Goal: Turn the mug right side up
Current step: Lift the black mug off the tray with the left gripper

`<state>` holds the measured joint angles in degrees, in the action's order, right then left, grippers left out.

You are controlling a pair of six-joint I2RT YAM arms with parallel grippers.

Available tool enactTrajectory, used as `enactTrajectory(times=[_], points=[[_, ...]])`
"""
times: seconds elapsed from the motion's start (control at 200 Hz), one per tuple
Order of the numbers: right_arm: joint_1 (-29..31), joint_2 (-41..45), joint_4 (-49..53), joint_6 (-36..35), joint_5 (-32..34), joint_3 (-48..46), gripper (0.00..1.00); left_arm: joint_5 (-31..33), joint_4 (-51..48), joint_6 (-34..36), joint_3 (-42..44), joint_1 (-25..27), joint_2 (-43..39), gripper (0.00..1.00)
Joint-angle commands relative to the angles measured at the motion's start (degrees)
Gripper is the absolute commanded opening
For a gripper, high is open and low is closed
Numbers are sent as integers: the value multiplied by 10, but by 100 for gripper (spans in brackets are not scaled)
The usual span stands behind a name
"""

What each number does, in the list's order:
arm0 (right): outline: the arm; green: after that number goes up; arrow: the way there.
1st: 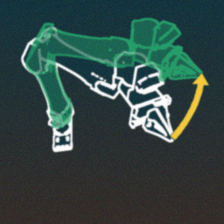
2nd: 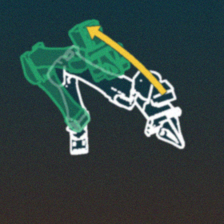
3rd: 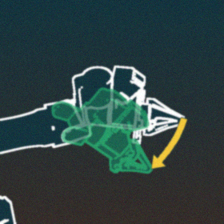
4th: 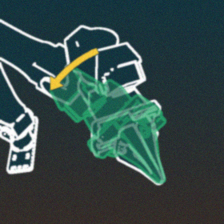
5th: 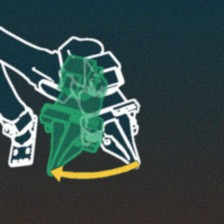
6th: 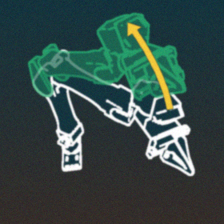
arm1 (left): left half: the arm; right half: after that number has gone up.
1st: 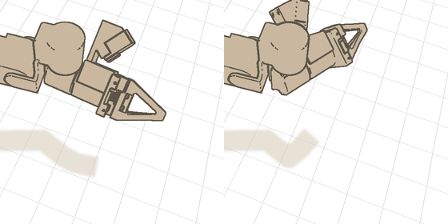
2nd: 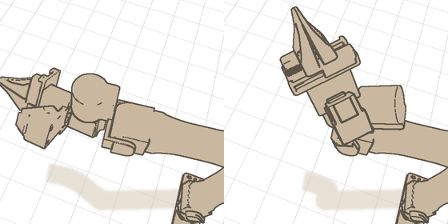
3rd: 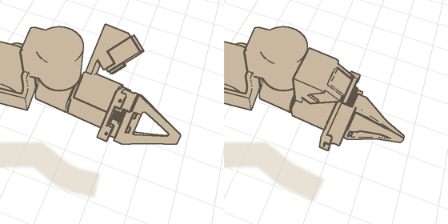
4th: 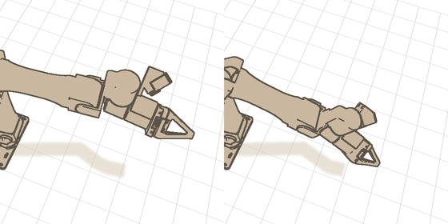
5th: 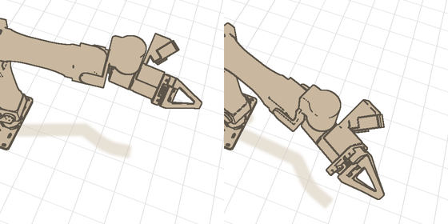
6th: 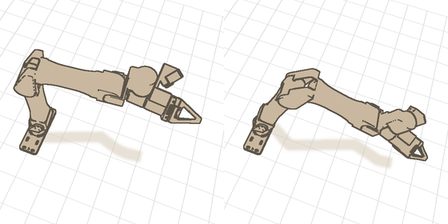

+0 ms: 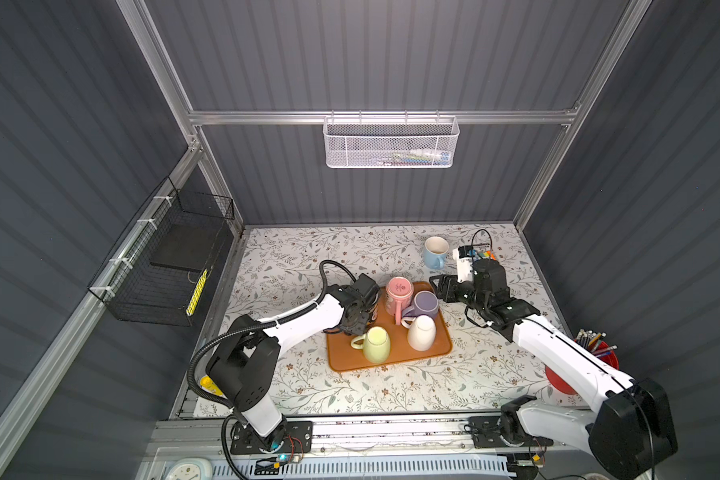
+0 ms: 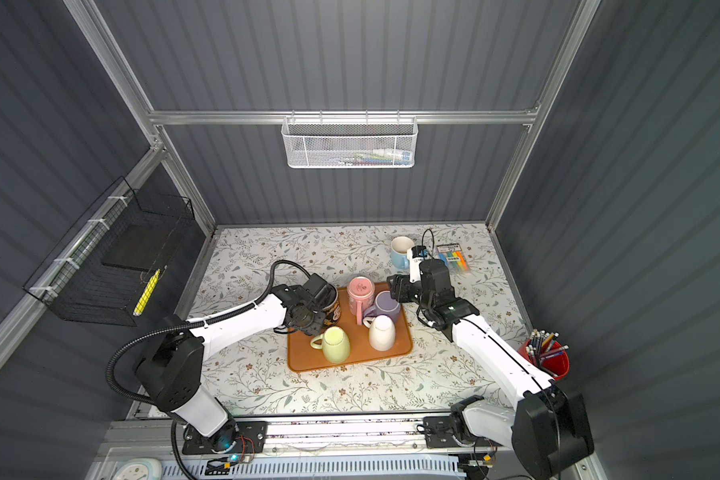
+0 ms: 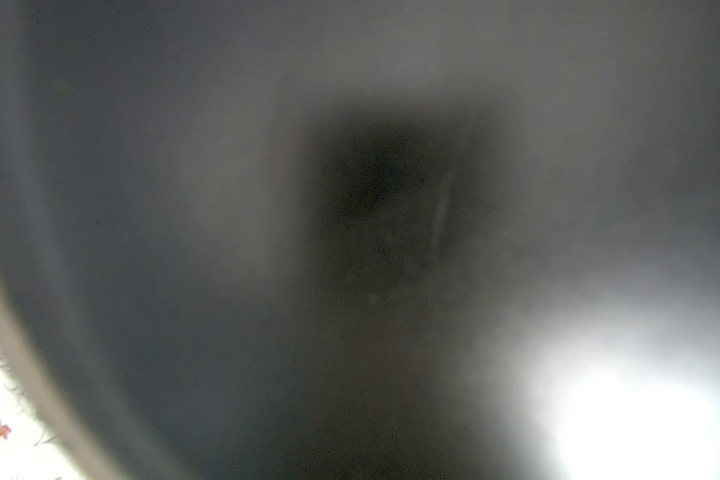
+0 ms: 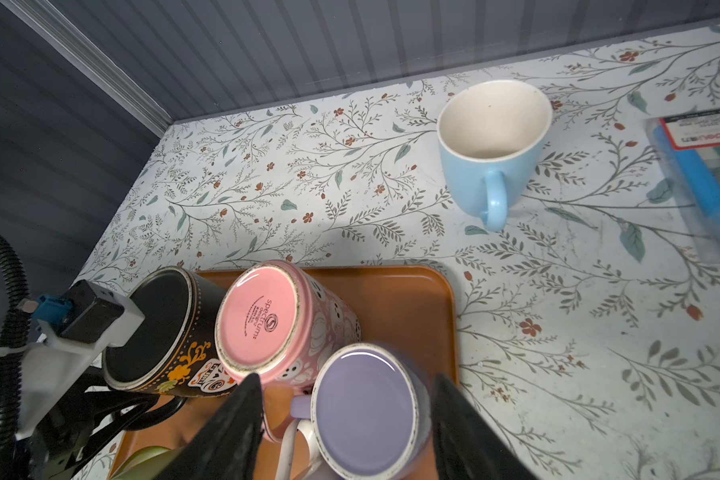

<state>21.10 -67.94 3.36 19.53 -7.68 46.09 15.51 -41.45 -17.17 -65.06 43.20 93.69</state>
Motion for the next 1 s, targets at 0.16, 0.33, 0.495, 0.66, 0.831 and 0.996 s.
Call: enactTrajectory(times=[0.16, 0.33, 0.495, 0.66, 0.831, 0.996], points=[[3, 18, -3, 4, -29, -1, 65, 37, 1, -17, -11, 1, -93, 0], [4, 25, -14, 8, -57, -5, 65, 40, -1, -21, -17, 1, -135, 0], [4, 34, -39, 16, -95, -17, 66, 10, 35, -20, -6, 1, -193, 0], [4, 66, -67, 23, -141, -29, 66, -28, 78, -24, 7, 0, -252, 0], [4, 81, -121, 45, -190, -51, 68, -51, 100, -32, 1, 0, -283, 0], [2, 89, -184, 72, -243, -77, 69, -81, 143, -45, 2, -2, -305, 0]])
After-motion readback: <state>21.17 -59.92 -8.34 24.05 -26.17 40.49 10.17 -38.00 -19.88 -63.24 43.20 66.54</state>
